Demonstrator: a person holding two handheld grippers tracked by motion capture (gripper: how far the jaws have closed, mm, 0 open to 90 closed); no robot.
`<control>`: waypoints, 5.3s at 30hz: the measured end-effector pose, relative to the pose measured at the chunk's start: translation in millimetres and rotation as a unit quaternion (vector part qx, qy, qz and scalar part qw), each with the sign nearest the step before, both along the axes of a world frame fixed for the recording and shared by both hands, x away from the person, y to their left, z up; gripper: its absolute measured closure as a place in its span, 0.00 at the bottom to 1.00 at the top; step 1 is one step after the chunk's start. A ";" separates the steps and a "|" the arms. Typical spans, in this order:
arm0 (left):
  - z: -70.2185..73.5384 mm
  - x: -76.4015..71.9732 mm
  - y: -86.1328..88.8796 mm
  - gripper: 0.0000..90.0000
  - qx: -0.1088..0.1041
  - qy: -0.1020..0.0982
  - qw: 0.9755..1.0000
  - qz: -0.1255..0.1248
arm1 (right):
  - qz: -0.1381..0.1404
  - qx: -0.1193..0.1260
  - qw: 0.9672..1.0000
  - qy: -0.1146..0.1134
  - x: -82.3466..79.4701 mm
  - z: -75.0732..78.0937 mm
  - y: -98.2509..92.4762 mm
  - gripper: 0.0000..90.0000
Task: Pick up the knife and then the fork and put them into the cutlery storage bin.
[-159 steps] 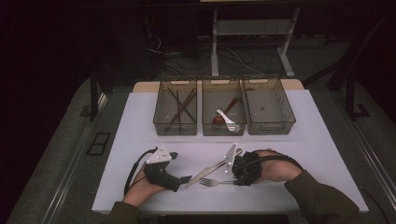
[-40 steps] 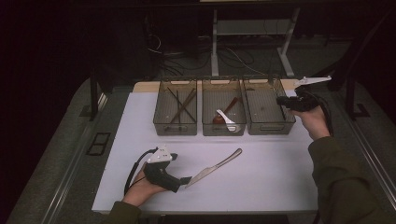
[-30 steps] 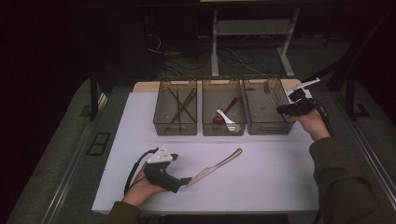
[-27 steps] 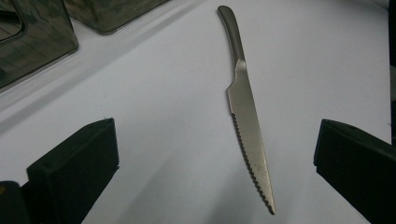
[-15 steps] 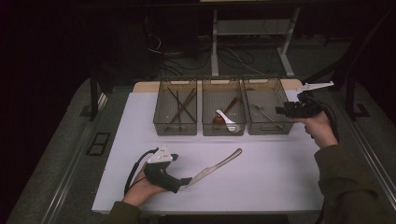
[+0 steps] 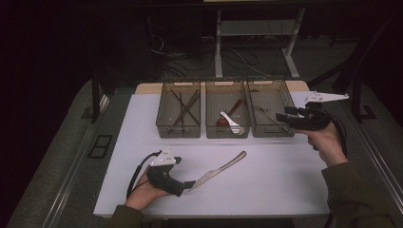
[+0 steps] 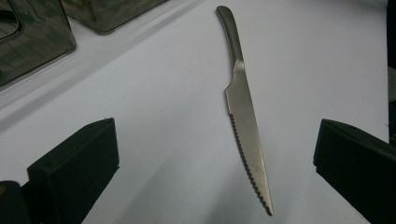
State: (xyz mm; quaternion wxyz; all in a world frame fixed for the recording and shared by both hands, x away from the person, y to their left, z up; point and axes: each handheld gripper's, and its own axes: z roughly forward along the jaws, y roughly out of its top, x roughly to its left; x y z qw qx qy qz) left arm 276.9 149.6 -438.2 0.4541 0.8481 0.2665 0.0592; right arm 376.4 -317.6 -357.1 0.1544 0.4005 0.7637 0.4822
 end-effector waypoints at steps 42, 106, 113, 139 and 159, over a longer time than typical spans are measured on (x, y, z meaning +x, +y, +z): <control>-0.6 -0.1 -0.6 0.00 0.001 0.001 1.000 0.001 | 0.156 -0.061 0.983 0.073 -20.5 -46.7 89.5 0.99; -1.1 -0.6 -1.3 0.00 0.003 0.006 1.000 -0.005 | 0.229 -0.214 0.939 0.141 -20.9 -73.1 133.4 1.00; -1.4 -0.9 -2.0 0.00 0.003 0.009 1.000 -0.006 | 0.246 -0.215 0.933 0.151 -22.3 -72.7 134.0 1.00; -1.4 -0.1 -1.1 0.00 0.002 0.009 1.000 -0.006 | 0.312 -0.303 0.890 0.139 -28.9 -42.4 168.1 0.78; -1.5 -0.4 -1.2 0.00 -0.002 0.009 1.000 -0.005 | 0.372 -0.388 0.831 0.143 -25.1 -60.6 225.2 0.80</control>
